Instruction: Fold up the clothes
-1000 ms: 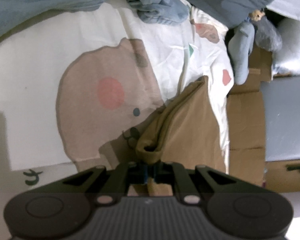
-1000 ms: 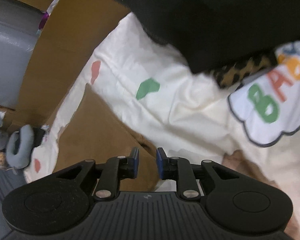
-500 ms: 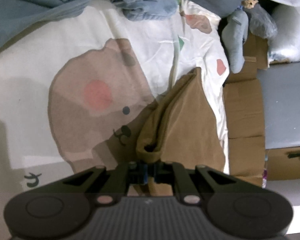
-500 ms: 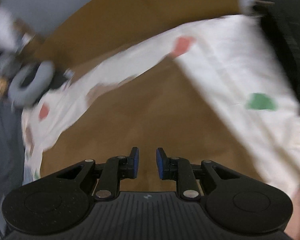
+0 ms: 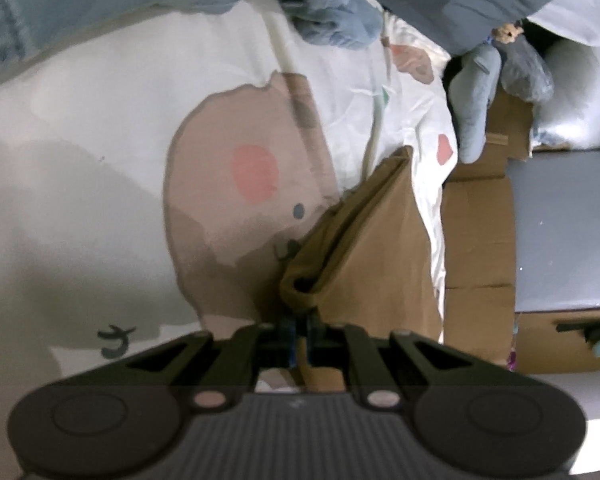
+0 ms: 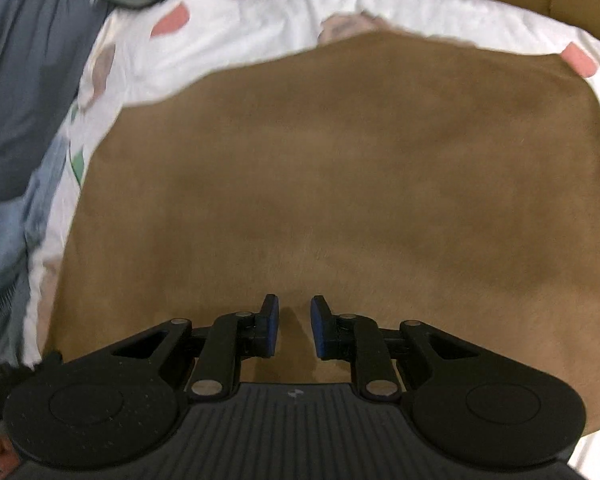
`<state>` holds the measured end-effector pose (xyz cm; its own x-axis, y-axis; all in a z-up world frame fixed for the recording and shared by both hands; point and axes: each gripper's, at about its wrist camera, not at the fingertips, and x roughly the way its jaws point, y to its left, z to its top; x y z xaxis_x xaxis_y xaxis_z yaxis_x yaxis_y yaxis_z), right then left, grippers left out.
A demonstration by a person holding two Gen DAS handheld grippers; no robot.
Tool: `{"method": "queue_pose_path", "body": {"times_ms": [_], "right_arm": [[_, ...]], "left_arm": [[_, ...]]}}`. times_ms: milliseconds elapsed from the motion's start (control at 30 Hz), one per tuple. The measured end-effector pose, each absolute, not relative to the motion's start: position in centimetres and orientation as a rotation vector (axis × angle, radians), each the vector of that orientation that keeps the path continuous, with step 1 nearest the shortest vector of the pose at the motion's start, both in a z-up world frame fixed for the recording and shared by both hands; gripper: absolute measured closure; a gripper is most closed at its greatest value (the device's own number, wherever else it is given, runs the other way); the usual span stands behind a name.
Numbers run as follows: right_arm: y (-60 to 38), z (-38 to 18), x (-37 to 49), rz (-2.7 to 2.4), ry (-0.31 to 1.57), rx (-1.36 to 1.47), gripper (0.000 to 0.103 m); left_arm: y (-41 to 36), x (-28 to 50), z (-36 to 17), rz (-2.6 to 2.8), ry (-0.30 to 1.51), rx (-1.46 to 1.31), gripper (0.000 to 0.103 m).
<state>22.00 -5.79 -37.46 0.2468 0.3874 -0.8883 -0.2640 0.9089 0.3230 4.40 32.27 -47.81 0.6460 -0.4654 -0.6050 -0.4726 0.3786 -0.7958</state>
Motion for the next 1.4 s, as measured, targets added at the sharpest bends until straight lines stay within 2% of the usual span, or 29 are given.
{"method": "queue_pose_path", "body": {"times_ms": [467,633,900,1400], "right_arm": [[-5.4,-38.9,16.6,0.543,1.379,0.022,0.084],[-5.0,-38.0,16.6,0.569,1.362,-0.005,0.088],[-5.3,-36.2,20.3,0.515,1.259,0.017,0.088],[-2.8,-39.0,27.7,0.442,1.184,0.034,0.086]], "left_arm": [[32.5,4.7,-46.9,-0.064,0.896,-1.243,0.099],[32.3,4.8,-45.1,-0.134,0.865,-1.233,0.099],[31.5,5.6,-42.3,-0.235,0.830,-1.230,0.100],[29.3,6.8,-38.7,-0.353,0.838,-1.153,0.100]]}}
